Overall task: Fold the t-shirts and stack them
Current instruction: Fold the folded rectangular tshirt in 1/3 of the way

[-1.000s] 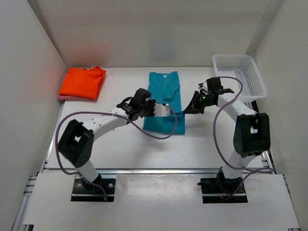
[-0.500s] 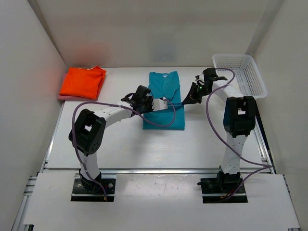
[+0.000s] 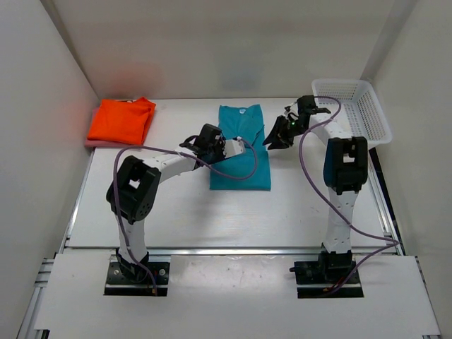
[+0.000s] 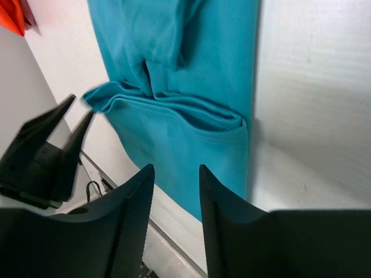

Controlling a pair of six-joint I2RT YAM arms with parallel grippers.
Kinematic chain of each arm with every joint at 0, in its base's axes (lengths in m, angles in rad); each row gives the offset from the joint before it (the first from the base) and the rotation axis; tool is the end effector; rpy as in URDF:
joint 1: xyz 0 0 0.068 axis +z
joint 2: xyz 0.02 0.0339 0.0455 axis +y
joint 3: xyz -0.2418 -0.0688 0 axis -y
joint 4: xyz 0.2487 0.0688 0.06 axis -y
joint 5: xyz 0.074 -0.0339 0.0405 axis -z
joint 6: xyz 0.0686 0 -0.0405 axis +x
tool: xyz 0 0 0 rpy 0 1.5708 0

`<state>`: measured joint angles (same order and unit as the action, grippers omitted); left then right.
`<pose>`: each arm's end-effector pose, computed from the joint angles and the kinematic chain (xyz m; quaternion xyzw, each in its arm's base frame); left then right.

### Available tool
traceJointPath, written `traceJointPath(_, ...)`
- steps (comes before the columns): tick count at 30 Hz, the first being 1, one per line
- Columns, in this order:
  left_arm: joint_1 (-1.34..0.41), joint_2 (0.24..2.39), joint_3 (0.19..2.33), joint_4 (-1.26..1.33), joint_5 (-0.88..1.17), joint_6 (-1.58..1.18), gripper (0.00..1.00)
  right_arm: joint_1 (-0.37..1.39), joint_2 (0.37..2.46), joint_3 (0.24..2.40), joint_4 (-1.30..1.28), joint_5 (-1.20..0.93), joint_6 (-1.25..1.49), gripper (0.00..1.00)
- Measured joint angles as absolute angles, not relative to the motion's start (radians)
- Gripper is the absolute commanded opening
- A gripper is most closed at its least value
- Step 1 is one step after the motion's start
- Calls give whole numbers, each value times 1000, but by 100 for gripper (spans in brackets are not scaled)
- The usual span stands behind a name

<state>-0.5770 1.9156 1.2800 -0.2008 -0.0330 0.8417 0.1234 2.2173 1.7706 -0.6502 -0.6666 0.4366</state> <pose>0.3642 -0.2343 0.1359 0.6033 0.7120 0.0626 0.3538 0.4654 0.1005 0.1394 0.0674 0.9193 0.3669 0.1253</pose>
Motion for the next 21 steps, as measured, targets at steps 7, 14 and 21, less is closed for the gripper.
traceJointPath(7, -566, 1974, 1399, -221, -176, 773, 68, 91, 2197, 1823, -653, -657, 412, 35)
traceJointPath(14, -521, 1817, 1376, -345, -80, 844, 72, 72, 1891, 1496, -655, -628, 381, 54)
traceJointPath(21, -683, 1664, 1169, -494, 11, 949, 85, 175, 1842, 1362, -653, -609, 367, 62)
